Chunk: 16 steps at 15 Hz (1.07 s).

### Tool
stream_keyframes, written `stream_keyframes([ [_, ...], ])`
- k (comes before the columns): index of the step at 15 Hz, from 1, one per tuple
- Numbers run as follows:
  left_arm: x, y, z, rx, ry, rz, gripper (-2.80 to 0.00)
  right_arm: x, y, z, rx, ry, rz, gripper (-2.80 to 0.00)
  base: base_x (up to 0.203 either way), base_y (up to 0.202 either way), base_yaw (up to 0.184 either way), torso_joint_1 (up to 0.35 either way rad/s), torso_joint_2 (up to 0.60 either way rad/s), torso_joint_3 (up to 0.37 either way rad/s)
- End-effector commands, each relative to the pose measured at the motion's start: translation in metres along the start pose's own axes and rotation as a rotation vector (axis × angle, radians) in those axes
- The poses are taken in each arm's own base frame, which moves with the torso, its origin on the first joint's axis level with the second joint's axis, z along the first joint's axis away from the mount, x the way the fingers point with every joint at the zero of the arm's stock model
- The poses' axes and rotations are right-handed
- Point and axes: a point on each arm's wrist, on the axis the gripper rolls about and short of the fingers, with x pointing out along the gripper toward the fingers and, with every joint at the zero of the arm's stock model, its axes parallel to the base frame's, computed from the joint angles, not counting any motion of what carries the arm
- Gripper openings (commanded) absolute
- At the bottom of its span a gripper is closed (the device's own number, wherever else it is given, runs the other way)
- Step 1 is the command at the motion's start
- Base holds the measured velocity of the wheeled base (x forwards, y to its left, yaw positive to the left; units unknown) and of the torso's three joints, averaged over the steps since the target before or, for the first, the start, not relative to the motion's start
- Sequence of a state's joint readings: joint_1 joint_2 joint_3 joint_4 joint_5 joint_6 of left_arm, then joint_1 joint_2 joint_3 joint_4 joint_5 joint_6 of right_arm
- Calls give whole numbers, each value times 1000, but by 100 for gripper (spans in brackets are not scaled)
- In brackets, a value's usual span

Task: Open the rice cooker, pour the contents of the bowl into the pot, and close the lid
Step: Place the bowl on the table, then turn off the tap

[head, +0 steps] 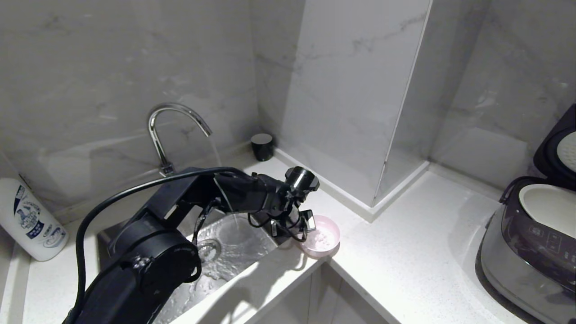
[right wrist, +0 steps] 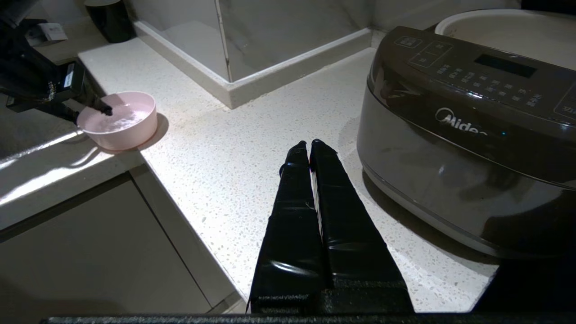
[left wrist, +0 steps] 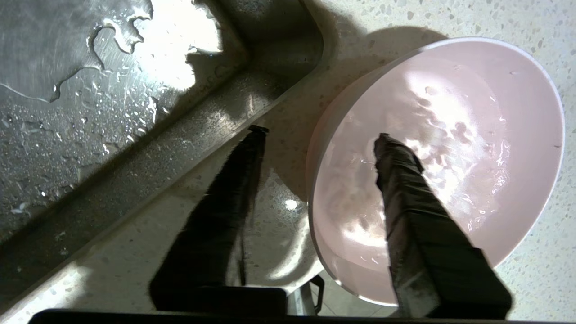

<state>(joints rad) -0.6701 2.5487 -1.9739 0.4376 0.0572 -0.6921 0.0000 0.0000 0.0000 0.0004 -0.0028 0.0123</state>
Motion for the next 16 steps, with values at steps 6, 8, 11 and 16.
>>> stream_keyframes([
  [6, -24, 11, 19, -78, -38, -4, 0, 0, 0, 0, 0, 0, 0, -280, 0, 0, 0, 0, 0, 0],
  [8, -42, 14, 24, -90, -44, -5, 0, 0, 0, 0, 0, 0, 0, -280, 0, 0, 0, 0, 0, 0],
  [11, -81, 25, 30, -114, 8, -78, 0, 0, 0, 0, 0, 0, 0, -280, 0, 0, 0, 0, 0, 0],
  [16, -130, 100, 26, -242, 37, -38, 0, 0, 0, 0, -2, 0, 0, -280, 0, 0, 0, 0, 0, 0],
])
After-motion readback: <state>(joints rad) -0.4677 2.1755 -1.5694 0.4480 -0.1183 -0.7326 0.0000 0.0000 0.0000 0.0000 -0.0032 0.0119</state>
